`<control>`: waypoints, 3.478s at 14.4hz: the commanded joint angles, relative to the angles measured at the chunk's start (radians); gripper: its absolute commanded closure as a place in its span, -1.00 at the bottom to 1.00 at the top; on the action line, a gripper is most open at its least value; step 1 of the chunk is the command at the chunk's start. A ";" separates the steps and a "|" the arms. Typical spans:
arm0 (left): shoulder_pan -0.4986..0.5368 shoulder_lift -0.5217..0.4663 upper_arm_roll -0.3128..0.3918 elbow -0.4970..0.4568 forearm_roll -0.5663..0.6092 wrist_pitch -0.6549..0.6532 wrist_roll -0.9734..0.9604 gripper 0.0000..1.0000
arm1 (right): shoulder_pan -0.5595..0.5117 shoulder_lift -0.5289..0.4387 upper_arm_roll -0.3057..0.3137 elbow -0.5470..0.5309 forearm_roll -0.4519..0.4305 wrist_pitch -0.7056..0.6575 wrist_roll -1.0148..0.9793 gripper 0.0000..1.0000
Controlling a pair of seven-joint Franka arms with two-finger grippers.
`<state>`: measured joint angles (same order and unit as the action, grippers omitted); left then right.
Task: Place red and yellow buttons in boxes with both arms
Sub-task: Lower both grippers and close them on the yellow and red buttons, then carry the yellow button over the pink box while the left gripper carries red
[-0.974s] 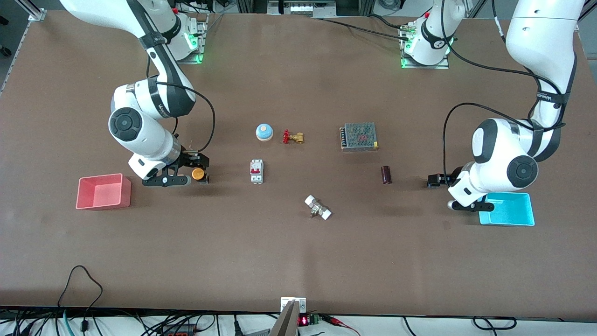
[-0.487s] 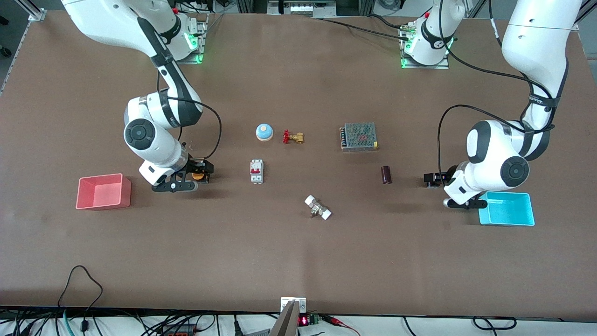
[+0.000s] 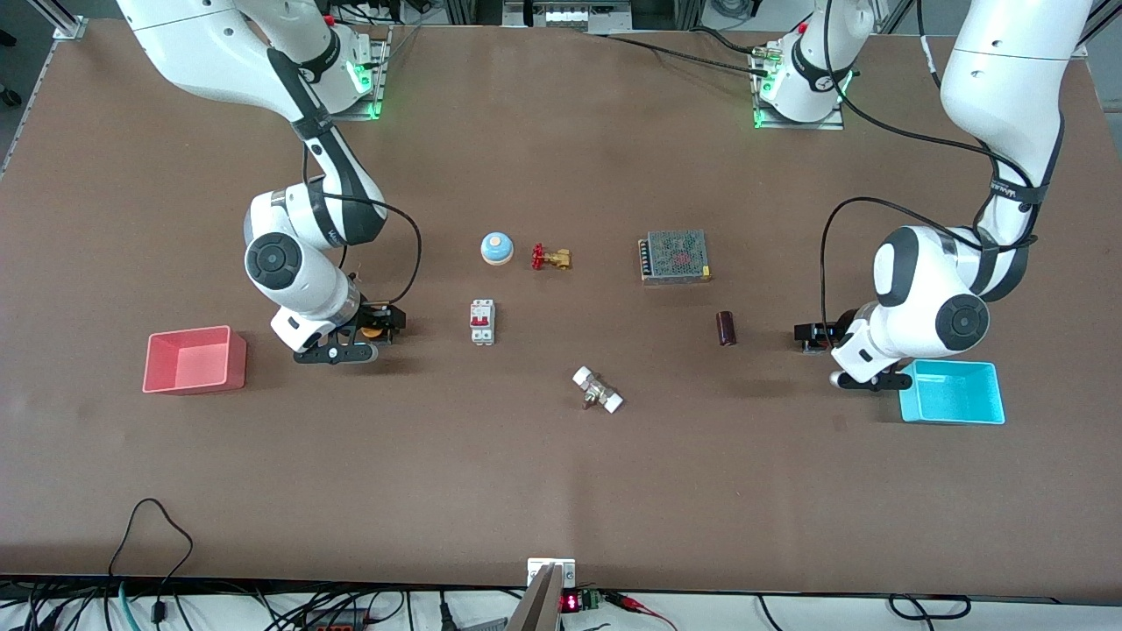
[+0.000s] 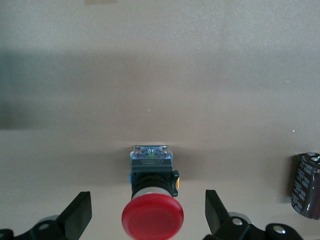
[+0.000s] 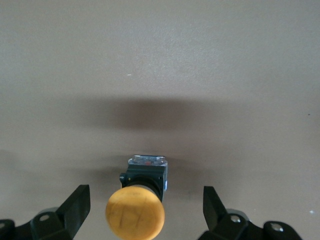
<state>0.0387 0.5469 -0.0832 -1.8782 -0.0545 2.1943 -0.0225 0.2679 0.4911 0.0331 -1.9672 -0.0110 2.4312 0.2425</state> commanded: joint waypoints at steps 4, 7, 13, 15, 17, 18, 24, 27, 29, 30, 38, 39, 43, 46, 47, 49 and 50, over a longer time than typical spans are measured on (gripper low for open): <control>0.003 0.015 -0.001 -0.009 -0.016 0.025 0.021 -0.85 | 0.002 0.003 0.011 -0.004 -0.020 0.014 0.012 -0.51; 0.001 0.018 -0.003 -0.009 -0.016 0.025 0.029 -0.24 | -0.002 0.003 0.011 -0.004 -0.020 0.014 0.009 0.37; 0.001 -0.005 0.014 0.005 -0.008 0.021 0.062 0.54 | -0.009 -0.025 0.008 0.007 -0.020 0.008 -0.055 0.89; 0.009 -0.083 0.039 0.005 -0.004 -0.029 0.069 0.54 | -0.038 -0.095 -0.013 0.034 -0.018 -0.082 -0.078 0.89; 0.058 -0.143 0.040 0.061 -0.004 -0.144 0.069 0.57 | -0.091 -0.155 -0.060 0.082 -0.015 -0.202 -0.197 0.89; 0.082 -0.145 0.040 0.109 -0.002 -0.210 0.070 0.57 | -0.107 -0.172 -0.094 0.117 -0.011 -0.254 -0.266 0.89; 0.197 -0.052 0.040 0.330 0.082 -0.354 0.150 0.59 | -0.226 -0.103 -0.266 0.240 0.042 -0.351 -0.591 0.89; 0.227 0.048 0.039 0.436 0.082 -0.350 0.180 0.60 | -0.263 -0.001 -0.266 0.283 0.058 -0.285 -0.603 0.89; 0.243 0.116 0.039 0.514 0.081 -0.350 0.213 0.60 | -0.269 0.047 -0.266 0.284 0.121 -0.244 -0.612 0.89; 0.248 0.140 0.039 0.545 0.081 -0.350 0.228 0.60 | -0.266 0.066 -0.266 0.284 0.137 -0.223 -0.611 0.89; 0.248 0.269 0.039 0.651 0.077 -0.317 0.248 0.61 | -0.263 0.138 -0.259 0.278 0.187 -0.161 -0.611 0.81; 0.248 0.289 0.039 0.665 0.077 -0.306 0.248 0.61 | -0.262 0.144 -0.259 0.278 0.187 -0.161 -0.611 0.74; 0.248 0.323 0.039 0.666 0.077 -0.295 0.259 0.61 | -0.260 0.162 -0.254 0.277 0.186 -0.138 -0.612 0.22; 0.247 0.344 0.039 0.665 0.079 -0.282 0.259 0.61 | -0.259 0.165 -0.254 0.275 0.184 -0.126 -0.612 -0.21; 0.247 0.346 0.040 0.660 0.081 -0.272 0.259 0.61 | -0.259 0.164 -0.254 0.275 0.184 -0.126 -0.612 -0.38; 0.248 0.354 0.039 0.660 0.084 -0.269 0.260 0.60 | -0.259 0.164 -0.254 0.275 0.184 -0.126 -0.612 -0.80; 0.248 0.360 0.040 0.659 0.082 -0.269 0.260 0.60 | -0.259 0.161 -0.254 0.277 0.184 -0.126 -0.612 -1.00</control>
<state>0.2835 0.8818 -0.0394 -1.2504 0.0103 1.9259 0.2198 0.0092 0.6457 -0.2222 -1.7051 0.1530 2.3007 -0.3492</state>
